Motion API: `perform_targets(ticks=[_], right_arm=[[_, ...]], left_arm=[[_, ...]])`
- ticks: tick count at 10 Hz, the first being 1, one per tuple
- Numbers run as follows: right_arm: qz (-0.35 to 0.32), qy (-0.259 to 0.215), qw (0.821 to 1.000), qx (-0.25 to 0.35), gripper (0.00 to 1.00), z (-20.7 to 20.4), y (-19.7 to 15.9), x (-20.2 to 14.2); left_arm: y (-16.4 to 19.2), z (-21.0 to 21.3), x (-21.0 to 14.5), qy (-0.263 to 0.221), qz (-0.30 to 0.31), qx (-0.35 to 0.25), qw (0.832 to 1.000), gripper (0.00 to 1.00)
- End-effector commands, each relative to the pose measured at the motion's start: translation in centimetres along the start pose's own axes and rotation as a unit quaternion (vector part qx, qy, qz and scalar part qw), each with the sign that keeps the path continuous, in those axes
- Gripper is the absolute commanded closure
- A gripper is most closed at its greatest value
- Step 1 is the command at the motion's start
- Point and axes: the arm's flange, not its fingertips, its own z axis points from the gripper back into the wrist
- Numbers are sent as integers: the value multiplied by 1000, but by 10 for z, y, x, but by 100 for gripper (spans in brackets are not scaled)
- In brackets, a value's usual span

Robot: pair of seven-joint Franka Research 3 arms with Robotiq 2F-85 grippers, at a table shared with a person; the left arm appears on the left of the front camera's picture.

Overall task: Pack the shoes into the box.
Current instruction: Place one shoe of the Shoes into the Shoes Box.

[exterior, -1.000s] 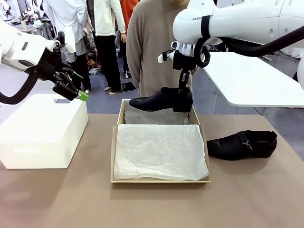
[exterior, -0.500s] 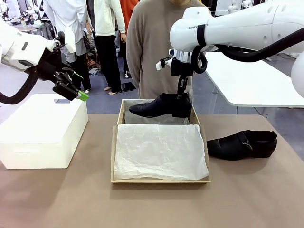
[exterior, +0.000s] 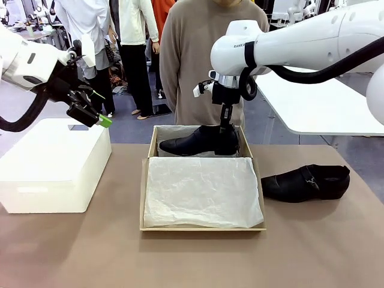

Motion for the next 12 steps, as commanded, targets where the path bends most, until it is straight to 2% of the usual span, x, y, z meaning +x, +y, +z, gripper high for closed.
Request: perform_targets(ticks=[1,4,9,12], right_arm=[[11,1,1000,-12,100,-2,5,-10],[28,10,1000,-11,100,-5,3,-9],[37,-6,999,7,0,6,4,-13],[45,-15,999,7,0,26,11,-19]], left_arm=[[2,-1,-2,-9,-5,-6,1000,0],[2,-1,-2,-9,-5,-6,1000,0],[2,-1,-2,-9,-5,-6,1000,0],[2,-1,-2,-9,-5,-6,1000,0]])
